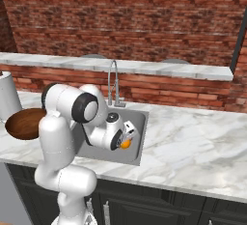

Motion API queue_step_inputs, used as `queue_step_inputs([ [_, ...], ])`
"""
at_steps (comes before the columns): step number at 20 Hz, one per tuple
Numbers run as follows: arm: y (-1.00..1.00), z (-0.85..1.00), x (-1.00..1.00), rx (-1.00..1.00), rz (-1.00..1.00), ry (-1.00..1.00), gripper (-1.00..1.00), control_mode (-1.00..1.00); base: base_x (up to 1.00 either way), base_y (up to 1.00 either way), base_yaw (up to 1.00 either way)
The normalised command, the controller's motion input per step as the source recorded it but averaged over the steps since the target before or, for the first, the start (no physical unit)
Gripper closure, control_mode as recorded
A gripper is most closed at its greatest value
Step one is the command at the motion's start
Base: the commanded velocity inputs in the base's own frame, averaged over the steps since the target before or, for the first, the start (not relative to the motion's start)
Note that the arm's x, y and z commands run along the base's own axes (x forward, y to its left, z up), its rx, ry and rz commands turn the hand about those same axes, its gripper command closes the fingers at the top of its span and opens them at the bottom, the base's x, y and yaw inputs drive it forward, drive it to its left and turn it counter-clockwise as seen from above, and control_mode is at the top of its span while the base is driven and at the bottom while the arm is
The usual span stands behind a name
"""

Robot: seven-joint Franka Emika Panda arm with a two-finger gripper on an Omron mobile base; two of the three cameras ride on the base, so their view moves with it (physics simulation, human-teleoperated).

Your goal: Remove the orange and pear from the sink. Then move the bowl and cup from the counter to the sink for washing.

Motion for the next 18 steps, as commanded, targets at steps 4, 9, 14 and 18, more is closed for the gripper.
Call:
queue_step_inputs([
  [4, -0.04, 0.34, -0.24, 0.00, 0.00, 0.00, 1.00, -1.00, 0.00, 0.00, 0.00],
  [9, 0.00, 0.41, -0.20, 0.00, 0.00, -0.02, 1.00, -1.00, 0.00, 0.00, 0.00],
  [14, 0.00, 0.42, -0.22, 0.01, 0.00, 0.00, 1.00, -1.00, 0.00, 0.00, 0.00],
  [18, 0.03, 0.42, -0.24, 0.05, 0.00, 0.00, 1.00, -1.00, 0.00, 0.00, 0.00],
])
